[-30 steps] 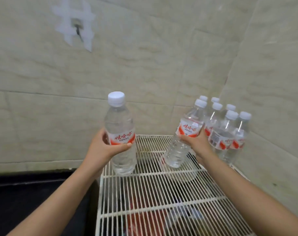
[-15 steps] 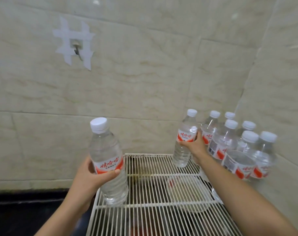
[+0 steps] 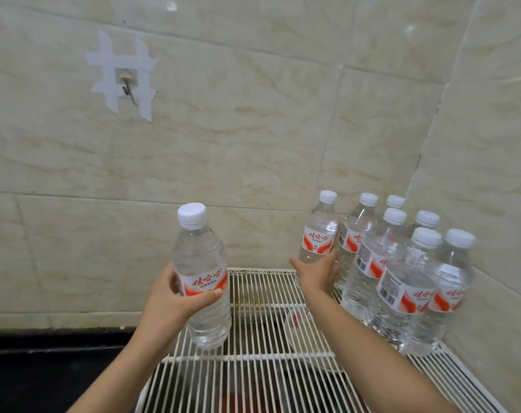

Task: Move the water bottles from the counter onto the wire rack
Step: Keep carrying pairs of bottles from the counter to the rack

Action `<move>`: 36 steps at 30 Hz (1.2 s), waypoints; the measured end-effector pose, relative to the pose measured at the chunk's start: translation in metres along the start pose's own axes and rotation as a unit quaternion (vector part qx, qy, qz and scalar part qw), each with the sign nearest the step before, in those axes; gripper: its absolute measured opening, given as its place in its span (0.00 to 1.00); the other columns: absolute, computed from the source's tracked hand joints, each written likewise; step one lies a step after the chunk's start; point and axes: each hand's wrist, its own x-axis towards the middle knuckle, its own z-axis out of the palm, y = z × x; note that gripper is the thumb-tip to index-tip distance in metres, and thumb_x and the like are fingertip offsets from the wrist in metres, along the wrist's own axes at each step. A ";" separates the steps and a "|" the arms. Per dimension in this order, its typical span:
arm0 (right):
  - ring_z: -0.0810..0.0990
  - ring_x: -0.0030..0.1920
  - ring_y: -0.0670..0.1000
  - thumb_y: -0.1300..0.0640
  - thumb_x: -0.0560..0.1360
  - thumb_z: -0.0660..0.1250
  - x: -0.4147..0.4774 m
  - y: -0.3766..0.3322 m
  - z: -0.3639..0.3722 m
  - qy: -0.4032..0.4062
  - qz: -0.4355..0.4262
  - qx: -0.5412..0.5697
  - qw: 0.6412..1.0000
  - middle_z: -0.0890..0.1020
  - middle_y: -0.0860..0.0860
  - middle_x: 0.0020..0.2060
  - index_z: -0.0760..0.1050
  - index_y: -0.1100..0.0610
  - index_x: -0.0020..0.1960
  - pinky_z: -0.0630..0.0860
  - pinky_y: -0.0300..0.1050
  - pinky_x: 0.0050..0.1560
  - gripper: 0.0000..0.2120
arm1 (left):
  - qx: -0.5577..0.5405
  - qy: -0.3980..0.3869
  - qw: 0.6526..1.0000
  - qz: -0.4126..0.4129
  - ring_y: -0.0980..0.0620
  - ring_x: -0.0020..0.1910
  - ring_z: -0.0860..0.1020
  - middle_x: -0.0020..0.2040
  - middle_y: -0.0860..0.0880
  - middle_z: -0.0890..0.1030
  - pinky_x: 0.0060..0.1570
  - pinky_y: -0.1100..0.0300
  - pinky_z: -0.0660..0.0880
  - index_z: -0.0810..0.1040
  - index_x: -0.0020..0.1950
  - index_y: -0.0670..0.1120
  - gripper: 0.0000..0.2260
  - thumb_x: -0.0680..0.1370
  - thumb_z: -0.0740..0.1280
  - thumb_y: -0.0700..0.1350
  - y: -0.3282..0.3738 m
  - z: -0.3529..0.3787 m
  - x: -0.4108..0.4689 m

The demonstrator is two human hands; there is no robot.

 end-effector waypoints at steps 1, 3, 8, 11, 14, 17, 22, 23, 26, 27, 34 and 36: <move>0.62 0.69 0.63 0.53 0.65 0.75 0.002 -0.002 0.000 0.008 0.003 -0.002 1.000 0.62 0.63 0.69 0.52 0.57 0.73 0.66 0.60 0.63 0.46 | 0.005 0.004 1.000 0.000 0.46 0.50 0.80 0.51 0.45 0.81 0.51 0.48 0.77 0.73 0.57 0.45 0.31 0.55 0.74 0.45 0.000 0.001 0.002; 0.65 0.66 0.64 0.55 0.65 0.75 0.008 -0.002 0.000 0.014 0.000 -0.013 1.000 0.65 0.63 0.67 0.55 0.58 0.70 0.69 0.59 0.60 0.41 | 0.014 0.008 1.000 0.002 0.45 0.52 0.79 0.52 0.45 0.81 0.55 0.45 0.76 0.73 0.58 0.45 0.33 0.54 0.74 0.46 -0.001 0.002 0.005; 0.68 0.64 0.63 0.57 0.64 0.75 0.020 0.009 -0.008 0.034 -0.033 -0.026 0.999 0.69 0.61 0.63 0.60 0.59 0.66 0.70 0.60 0.60 0.36 | 0.035 0.009 0.999 -0.003 0.46 0.52 0.79 0.53 0.46 0.80 0.55 0.46 0.76 0.73 0.59 0.46 0.34 0.54 0.75 0.48 -0.003 0.006 0.013; 0.67 0.66 0.63 0.59 0.65 0.74 0.021 0.007 -0.010 0.025 -0.048 -0.027 0.998 0.69 0.62 0.65 0.59 0.59 0.67 0.68 0.59 0.63 0.36 | 0.036 0.004 0.999 0.001 0.48 0.51 0.79 0.52 0.47 0.80 0.53 0.50 0.76 0.73 0.58 0.46 0.31 0.57 0.75 0.46 -0.003 0.013 0.024; 0.67 0.66 0.63 0.61 0.67 0.73 0.018 0.001 -0.009 0.010 -0.021 -0.009 1.000 0.68 0.61 0.65 0.58 0.61 0.68 0.68 0.57 0.63 0.35 | 0.044 -0.012 0.999 0.003 0.48 0.51 0.80 0.51 0.47 0.81 0.51 0.52 0.76 0.73 0.58 0.44 0.27 0.61 0.76 0.42 -0.008 0.028 0.047; 0.64 0.68 0.63 0.59 0.69 0.71 0.012 -0.001 -0.012 -0.005 0.006 -0.041 0.999 0.64 0.63 0.68 0.56 0.64 0.70 0.66 0.57 0.65 0.36 | 0.044 -0.042 0.998 -0.001 0.47 0.51 0.79 0.51 0.47 0.80 0.49 0.55 0.77 0.72 0.57 0.44 0.25 0.63 0.76 0.40 -0.013 0.055 0.072; 0.58 0.73 0.59 0.57 0.73 0.67 -0.028 0.019 -0.032 -0.119 -0.005 -0.027 0.993 0.56 0.59 0.74 0.48 0.58 0.75 0.60 0.57 0.72 0.38 | 0.064 -0.080 0.995 0.011 0.48 0.50 0.78 0.50 0.49 0.79 0.50 0.56 0.75 0.71 0.56 0.46 0.24 0.64 0.76 0.40 -0.019 0.103 0.111; 0.56 0.74 0.57 0.57 0.73 0.66 -0.038 0.024 -0.041 -0.141 -0.009 -0.016 0.990 0.55 0.56 0.74 0.47 0.55 0.75 0.59 0.55 0.72 0.38 | 0.069 -0.081 0.994 0.007 0.48 0.51 0.77 0.50 0.48 0.78 0.51 0.54 0.74 0.71 0.55 0.46 0.24 0.64 0.76 0.39 -0.020 0.111 0.118; 0.55 0.74 0.54 0.56 0.75 0.65 -0.056 0.037 -0.070 -0.177 -0.002 -0.013 0.984 0.55 0.52 0.74 0.48 0.53 0.75 0.57 0.50 0.72 0.36 | 0.076 -0.080 0.994 -0.005 0.47 0.51 0.76 0.51 0.46 0.77 0.53 0.54 0.73 0.70 0.54 0.45 0.23 0.64 0.76 0.39 -0.027 0.129 0.135; 0.55 0.74 0.53 0.56 0.75 0.64 -0.058 0.042 -0.076 -0.182 -0.003 -0.012 0.983 0.55 0.52 0.74 0.49 0.53 0.74 0.57 0.49 0.71 0.34 | 0.079 -0.078 0.994 -0.006 0.46 0.51 0.76 0.52 0.45 0.78 0.53 0.53 0.73 0.71 0.55 0.45 0.23 0.64 0.76 0.39 -0.028 0.135 0.139; 0.62 0.69 0.51 0.55 0.75 0.63 -0.057 0.054 -0.085 -0.171 -0.007 -0.022 0.985 0.60 0.51 0.70 0.57 0.52 0.71 0.62 0.46 0.69 0.27 | 0.101 -0.125 0.987 -0.007 0.47 0.51 0.76 0.53 0.46 0.77 0.52 0.52 0.73 0.70 0.60 0.44 0.26 0.65 0.75 0.38 -0.025 0.153 0.148; 0.62 0.70 0.50 0.53 0.75 0.64 -0.058 0.055 -0.081 -0.179 -0.018 -0.046 0.983 0.60 0.50 0.70 0.58 0.52 0.70 0.62 0.45 0.68 0.26 | 0.108 -0.126 0.986 -0.011 0.47 0.52 0.76 0.54 0.46 0.77 0.54 0.51 0.73 0.69 0.61 0.44 0.27 0.65 0.75 0.39 -0.025 0.151 0.146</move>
